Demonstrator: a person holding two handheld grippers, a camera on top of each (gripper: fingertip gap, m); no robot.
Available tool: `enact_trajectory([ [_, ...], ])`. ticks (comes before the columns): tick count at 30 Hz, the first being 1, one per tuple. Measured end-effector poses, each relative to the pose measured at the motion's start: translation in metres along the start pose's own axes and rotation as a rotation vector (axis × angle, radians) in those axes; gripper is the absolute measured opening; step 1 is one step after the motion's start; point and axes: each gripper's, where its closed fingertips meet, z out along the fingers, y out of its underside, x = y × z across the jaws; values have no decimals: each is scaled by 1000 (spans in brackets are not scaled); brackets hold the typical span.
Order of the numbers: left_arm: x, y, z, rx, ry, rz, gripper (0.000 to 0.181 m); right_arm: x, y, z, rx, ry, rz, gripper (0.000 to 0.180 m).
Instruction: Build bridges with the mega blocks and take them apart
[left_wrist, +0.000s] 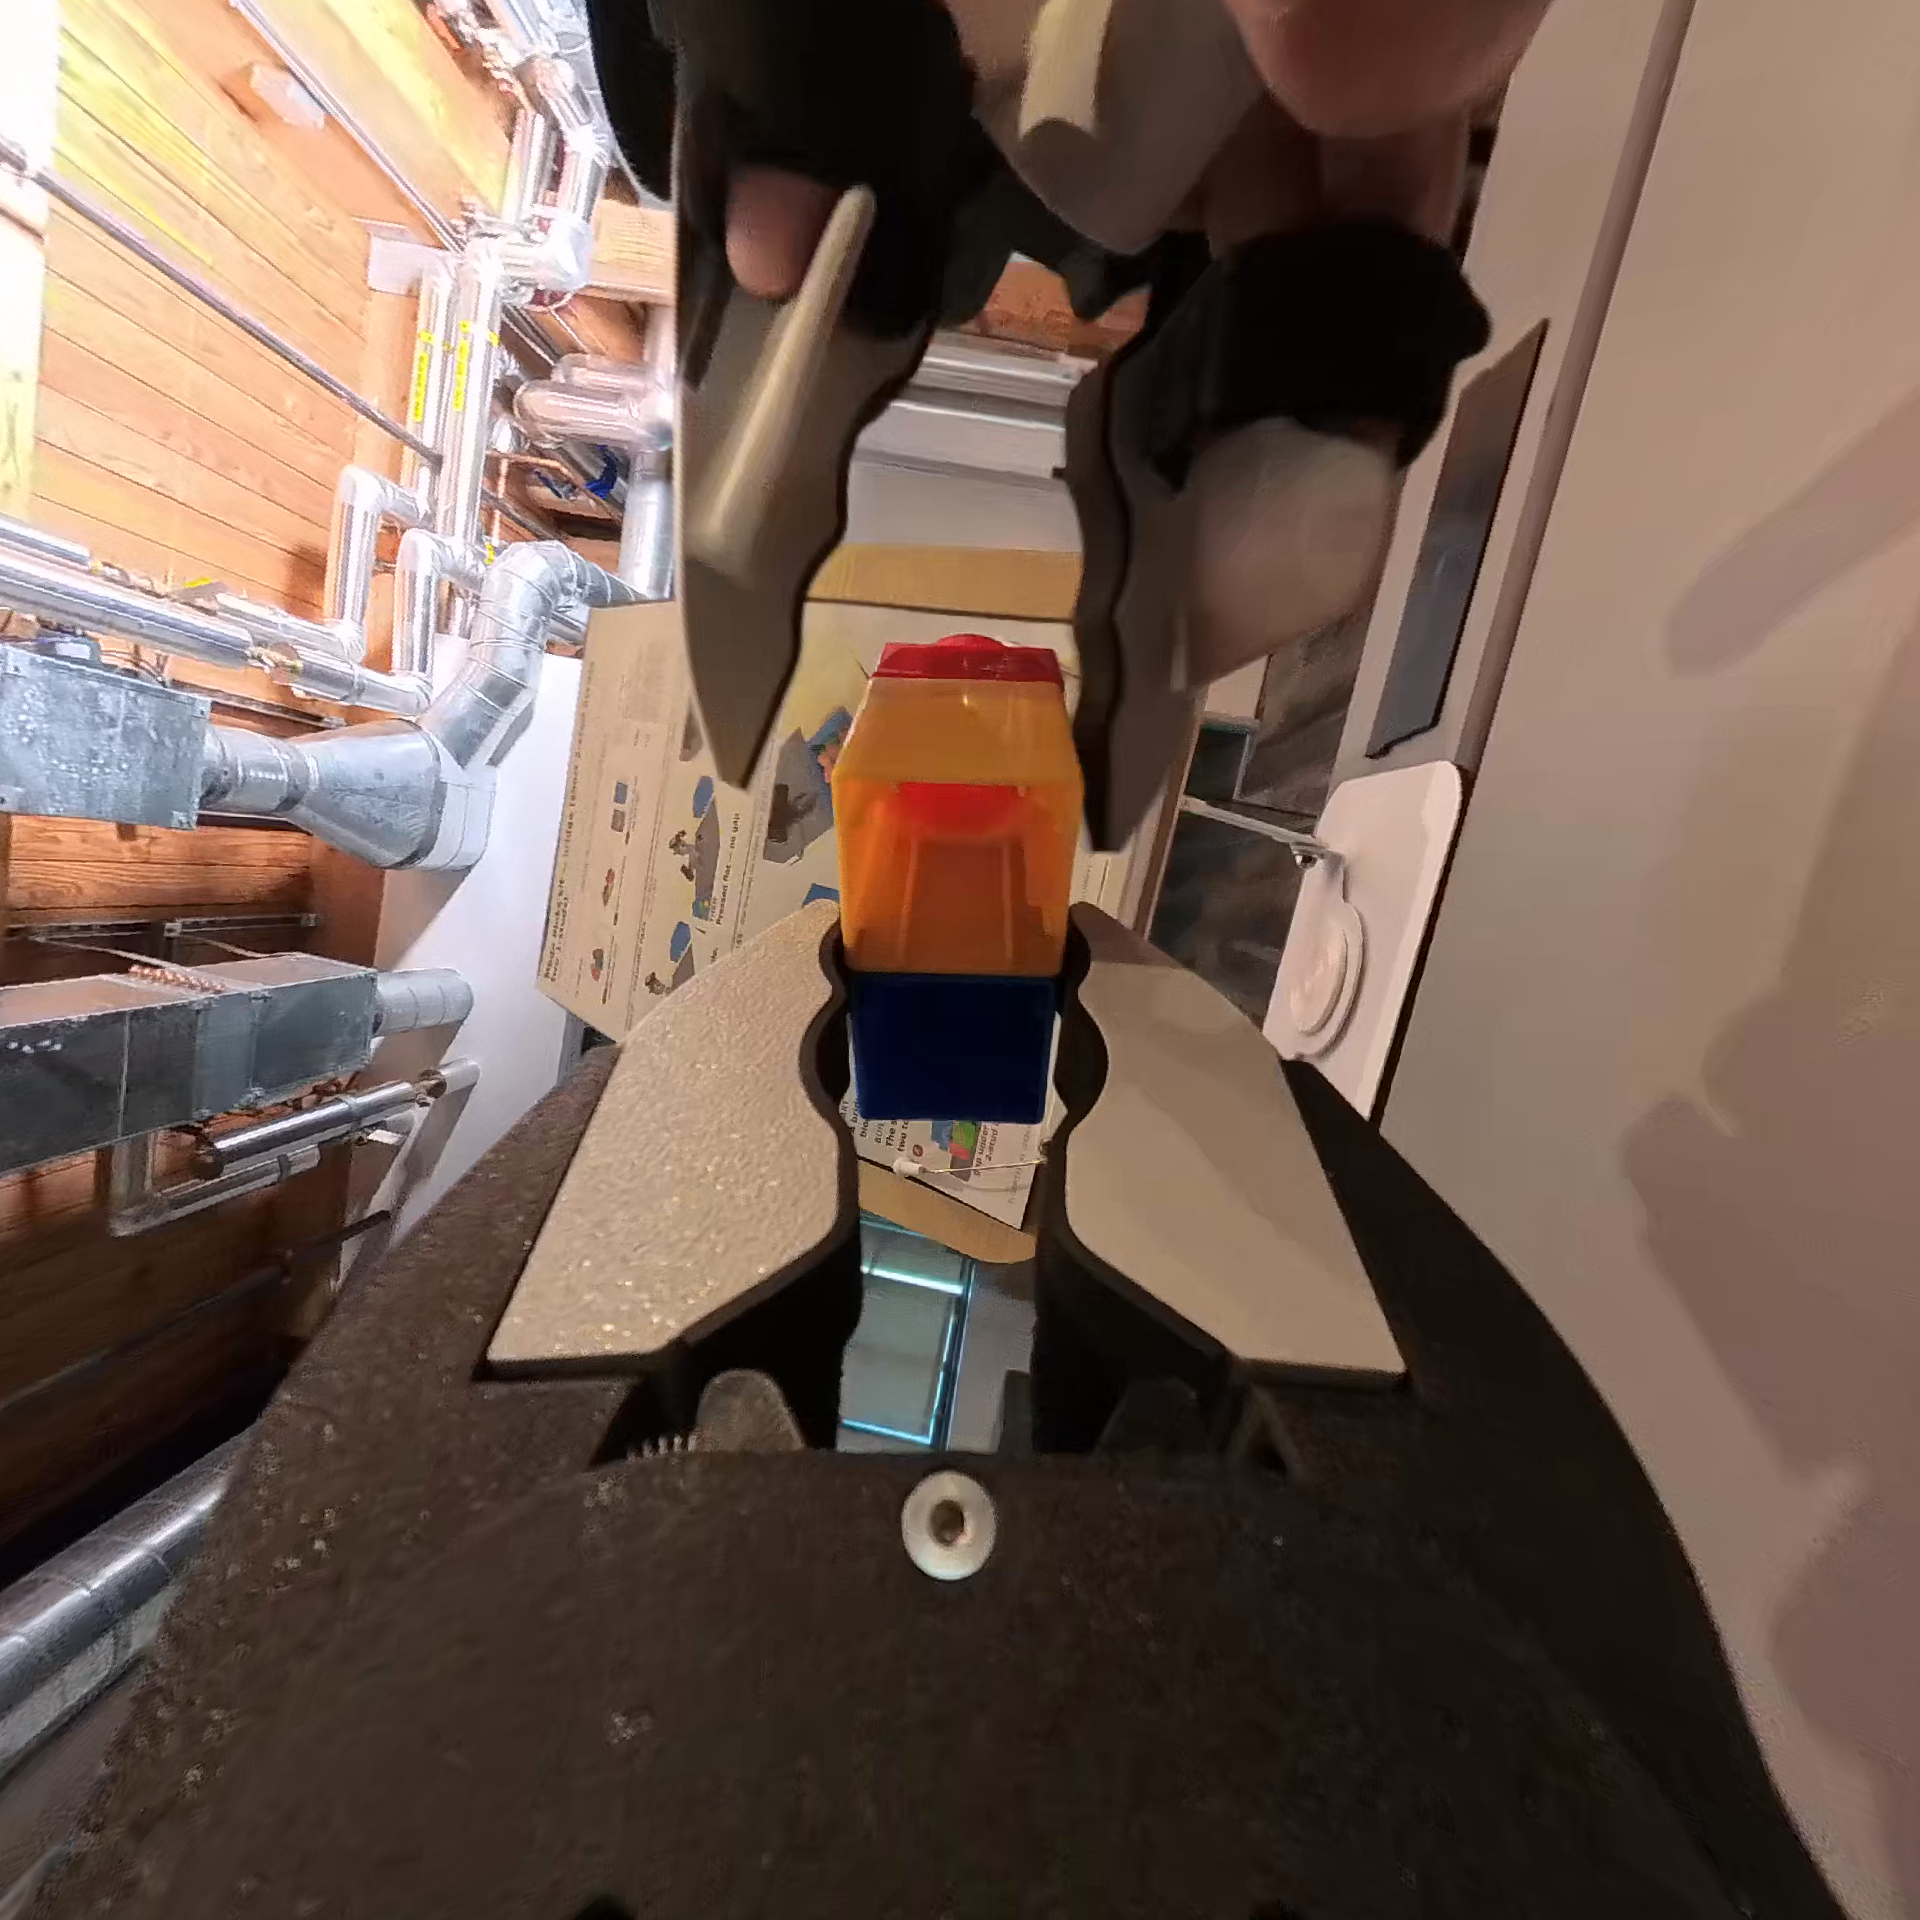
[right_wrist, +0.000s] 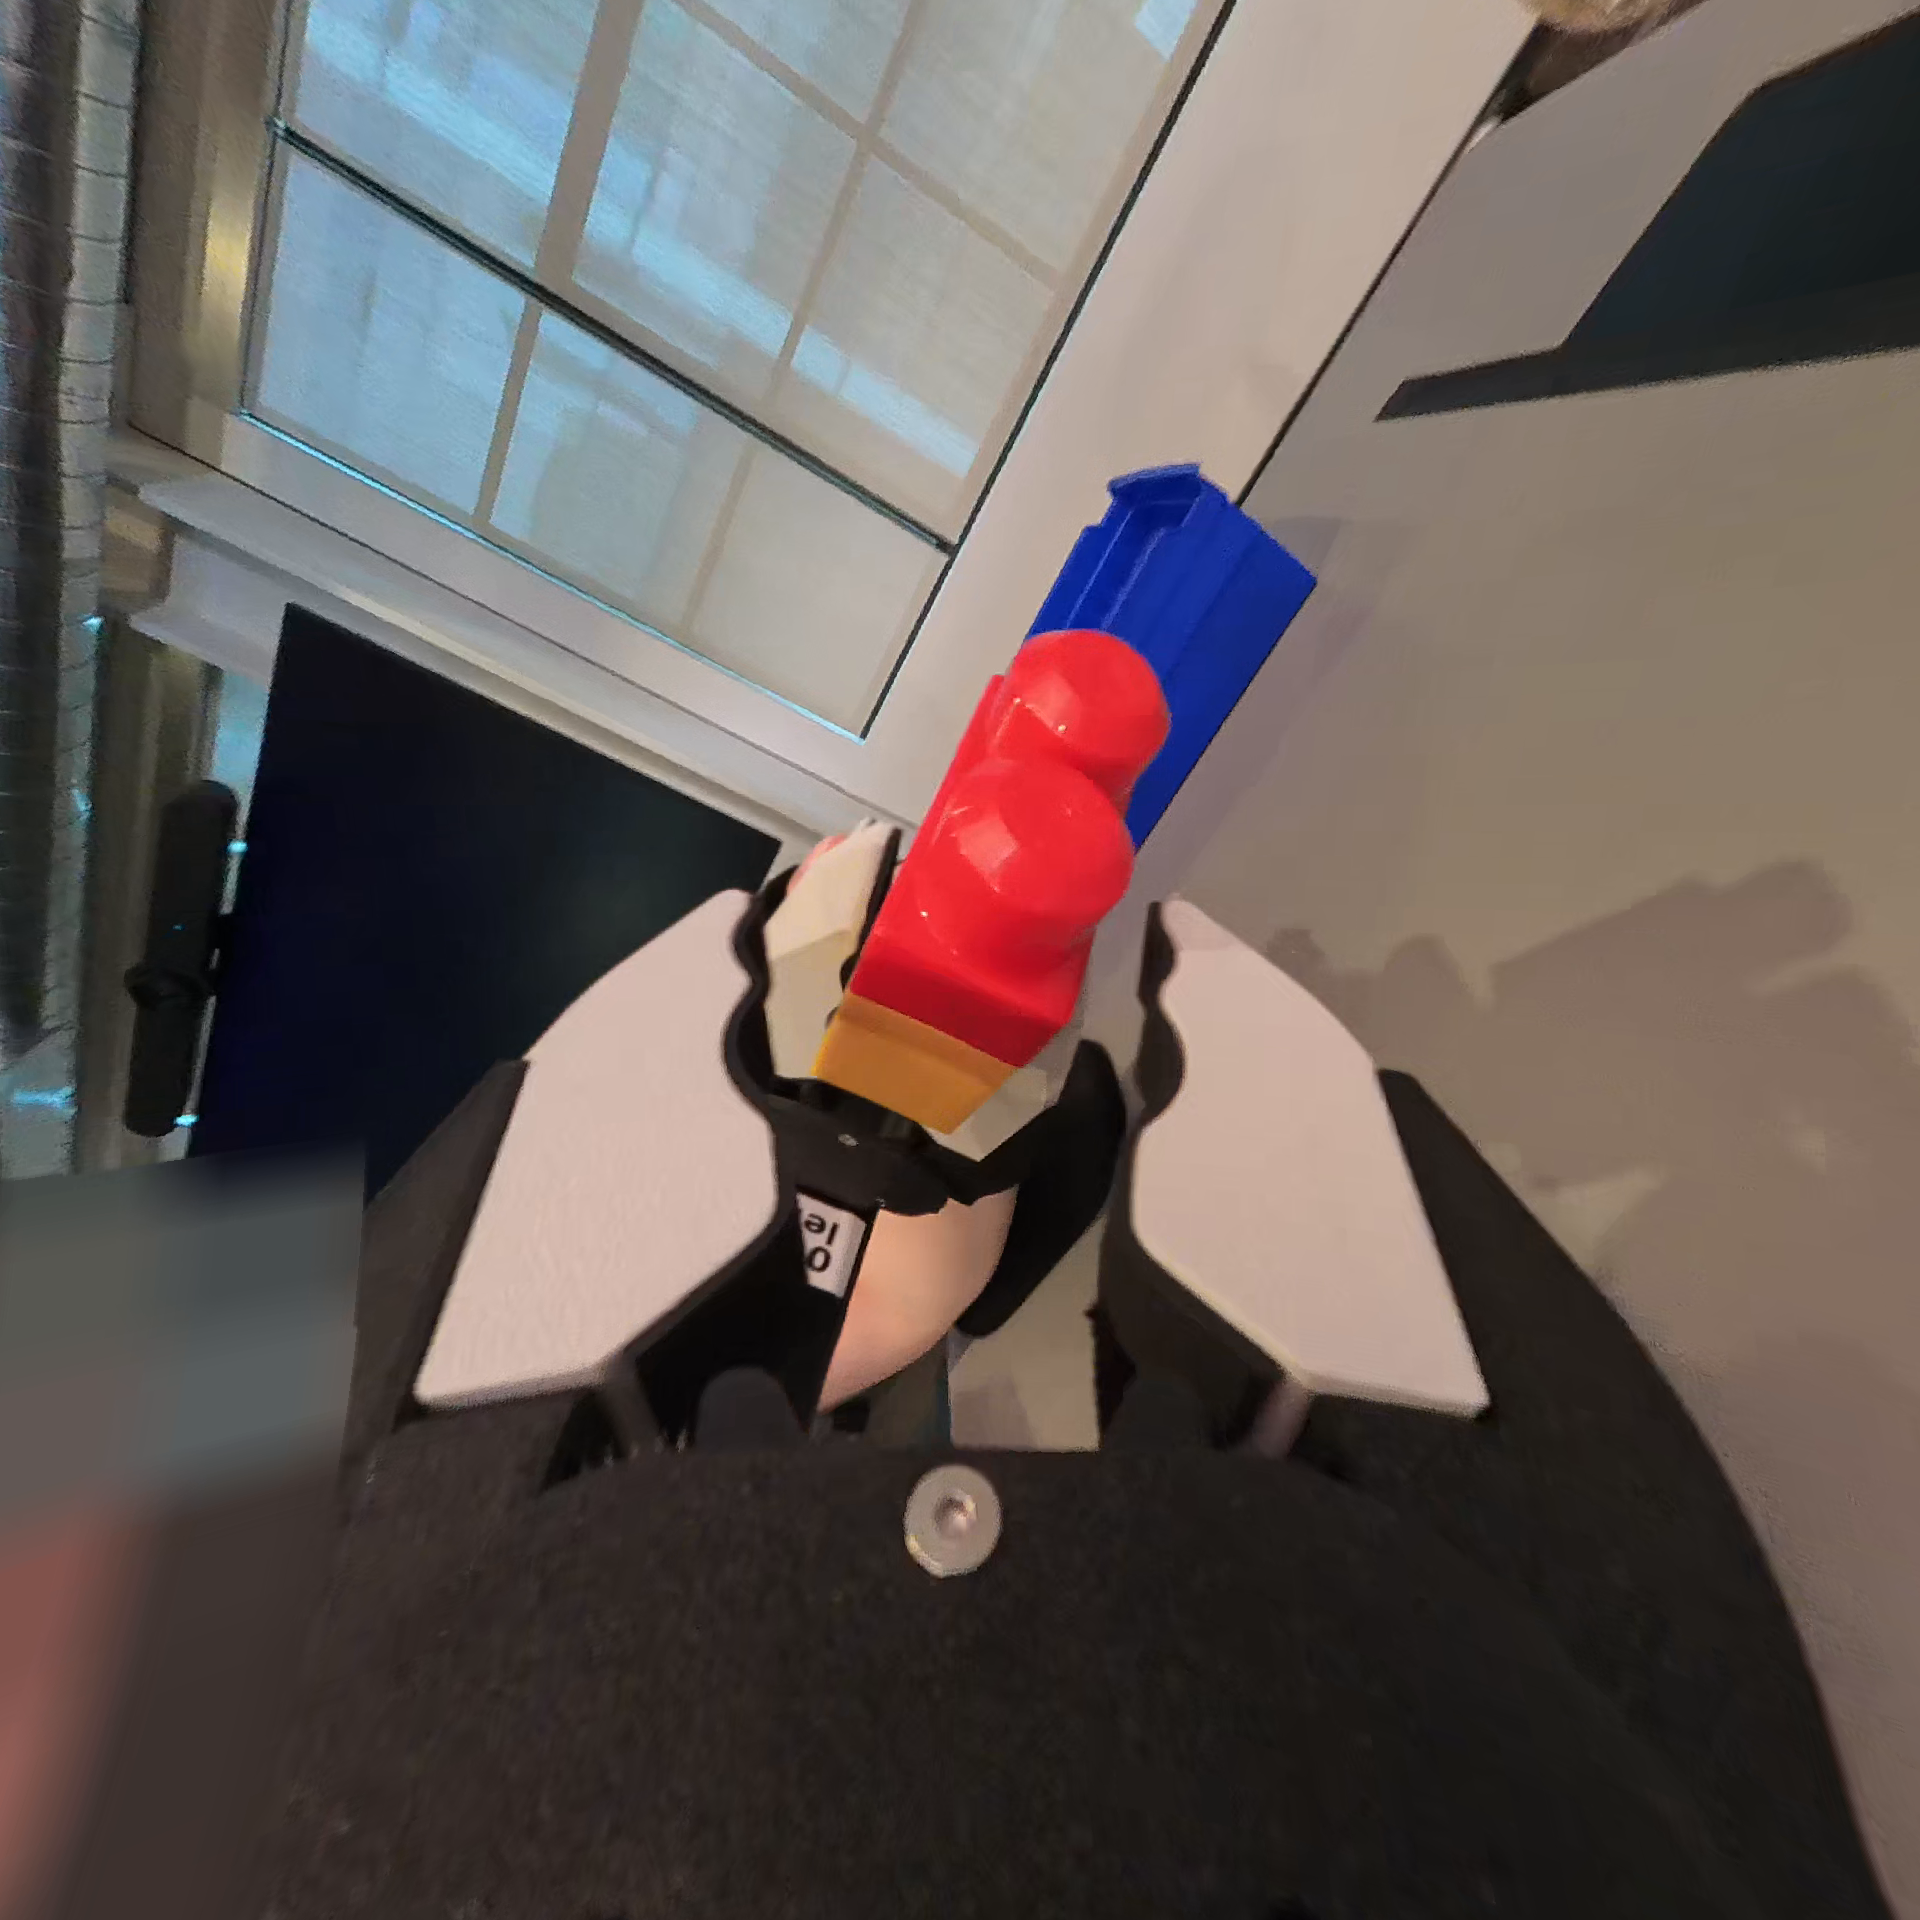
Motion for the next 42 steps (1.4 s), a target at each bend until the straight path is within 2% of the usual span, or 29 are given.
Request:
enact_trajectory([
  [2, 1, 1, 1, -18, -15, 17, 36, 3, 0, 0, -4, -20, 13, 44],
  [7, -4, -5, -1, 8, -114, -10, 39, -5, -5, 1, 27, -87, 25, 43],
  [10, -11, -4, -1, 4, -138, -83, 47, -6, -16, -9, 76, -69, -41, 42],
  [14, -19, 5, -1, -5, -108, -239, 45, -21, -36, -38, 150, -129, -196, 41],
  [17, -14, 10, 3, 8, 3, -470, 33, -37, -38, -60, 148, -136, -507, 41],
  [20, -16, -5, 2, 106, 168, -861, 30, -55, -26, -73, 125, -157, -765, 40],
  [23, -25, -31, -8, 286, 438, -1272, 27, -68, -16, -80, 98, -211, -829, 39],
  [27, -38, -40, -18, 401, 641, -1536, 25, -70, -9, -84, 61, -192, -889, 36],
  [31, -44, -38, -19, 441, 656, -1625, 21, -56, -7, -80, 7, -75, -935, 36],
  [33, -42, -39, -19, 443, 666, -1627, 23, -59, -5, -78, 3, -79, -927, 36],
  [36, -43, -51, -20, 495, 675, -1657, 35, -67, 1, -69, -10, -98, -953, 36],
  [38, -34, -57, -18, 468, 696, -1634, 44, -69, 7, -60, -36, -102, -971, 36],
  [42, -33, -69, -22, 528, 727, -1653, 42, -71, 21, -44, -97, -139, -985, 36],
])
